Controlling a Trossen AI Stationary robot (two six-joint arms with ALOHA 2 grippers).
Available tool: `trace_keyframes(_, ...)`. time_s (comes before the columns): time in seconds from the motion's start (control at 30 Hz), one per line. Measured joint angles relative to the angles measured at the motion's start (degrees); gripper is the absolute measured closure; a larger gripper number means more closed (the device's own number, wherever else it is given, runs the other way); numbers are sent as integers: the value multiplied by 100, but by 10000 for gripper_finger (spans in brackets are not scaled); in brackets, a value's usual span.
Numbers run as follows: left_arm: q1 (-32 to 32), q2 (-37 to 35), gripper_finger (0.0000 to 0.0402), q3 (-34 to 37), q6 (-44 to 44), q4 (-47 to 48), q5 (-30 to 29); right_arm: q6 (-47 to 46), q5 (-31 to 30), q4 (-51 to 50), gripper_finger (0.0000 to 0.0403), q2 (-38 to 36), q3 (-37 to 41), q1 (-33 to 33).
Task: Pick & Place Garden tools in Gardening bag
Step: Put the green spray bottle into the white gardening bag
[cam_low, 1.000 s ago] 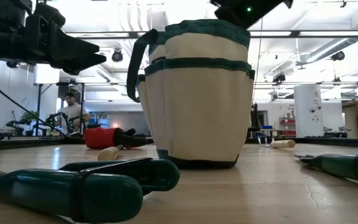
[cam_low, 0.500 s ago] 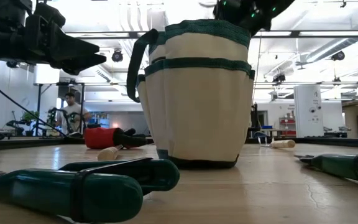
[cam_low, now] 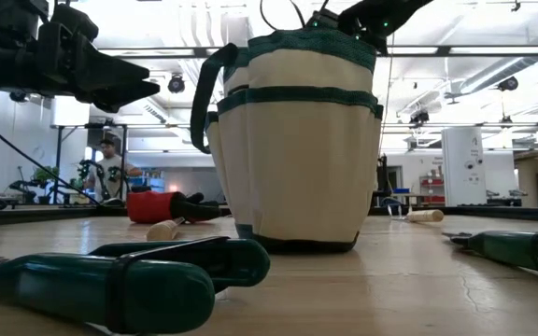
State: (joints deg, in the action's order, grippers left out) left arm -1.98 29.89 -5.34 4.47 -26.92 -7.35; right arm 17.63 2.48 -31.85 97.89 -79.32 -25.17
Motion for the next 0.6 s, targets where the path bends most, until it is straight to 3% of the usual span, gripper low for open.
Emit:
trace_keyframes(0.4,0,0,80,0,0,0,0,-36,-77,84,247,-216,-204,0)
trace_keyframes(0.6,0,0,80,0,0,0,0,80,-76,80,218,-140,-198,-2)
